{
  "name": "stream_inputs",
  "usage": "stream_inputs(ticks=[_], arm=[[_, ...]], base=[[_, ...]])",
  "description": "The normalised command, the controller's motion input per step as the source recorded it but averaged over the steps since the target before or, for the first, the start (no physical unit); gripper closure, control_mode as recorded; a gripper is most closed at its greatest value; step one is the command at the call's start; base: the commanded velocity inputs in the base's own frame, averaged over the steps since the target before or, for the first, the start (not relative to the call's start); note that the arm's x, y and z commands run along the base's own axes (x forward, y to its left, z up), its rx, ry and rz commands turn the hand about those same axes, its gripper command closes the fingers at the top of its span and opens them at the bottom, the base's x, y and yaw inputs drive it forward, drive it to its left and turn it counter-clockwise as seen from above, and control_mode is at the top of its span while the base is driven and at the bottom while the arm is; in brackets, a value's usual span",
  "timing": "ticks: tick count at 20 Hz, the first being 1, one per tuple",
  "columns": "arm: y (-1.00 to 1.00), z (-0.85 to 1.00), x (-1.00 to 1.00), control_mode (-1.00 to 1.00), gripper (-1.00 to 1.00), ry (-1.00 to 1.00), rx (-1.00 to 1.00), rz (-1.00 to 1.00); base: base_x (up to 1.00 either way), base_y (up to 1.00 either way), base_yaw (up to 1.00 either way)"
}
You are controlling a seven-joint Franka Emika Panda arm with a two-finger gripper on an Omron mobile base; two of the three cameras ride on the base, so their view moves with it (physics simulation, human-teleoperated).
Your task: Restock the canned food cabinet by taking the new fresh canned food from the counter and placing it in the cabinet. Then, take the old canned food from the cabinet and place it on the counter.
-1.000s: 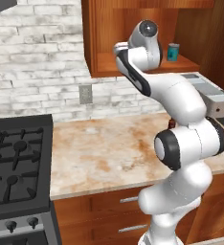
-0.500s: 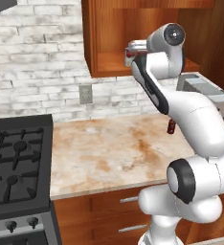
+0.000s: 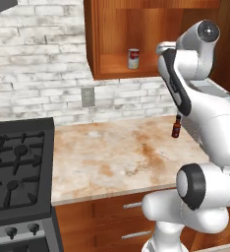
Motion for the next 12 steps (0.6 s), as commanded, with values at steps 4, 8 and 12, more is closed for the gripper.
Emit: stream_inputs(ticks=[4, 8, 12], arm=[[-0.07, -0.22, 0.15, -1.00, -1.00, 0.02, -0.05, 0.00], [-0.33, -0.32, 0.22, -1.00, -1.00, 0.02, -0.03, -0.04], [0.00, -0.03, 0.45, -1.00, -1.00, 0.03, -0.01, -0.10]], base=[[0.00, 0.00, 0.00], [0.00, 0.00, 0.00], [0.00, 0.00, 0.00]])
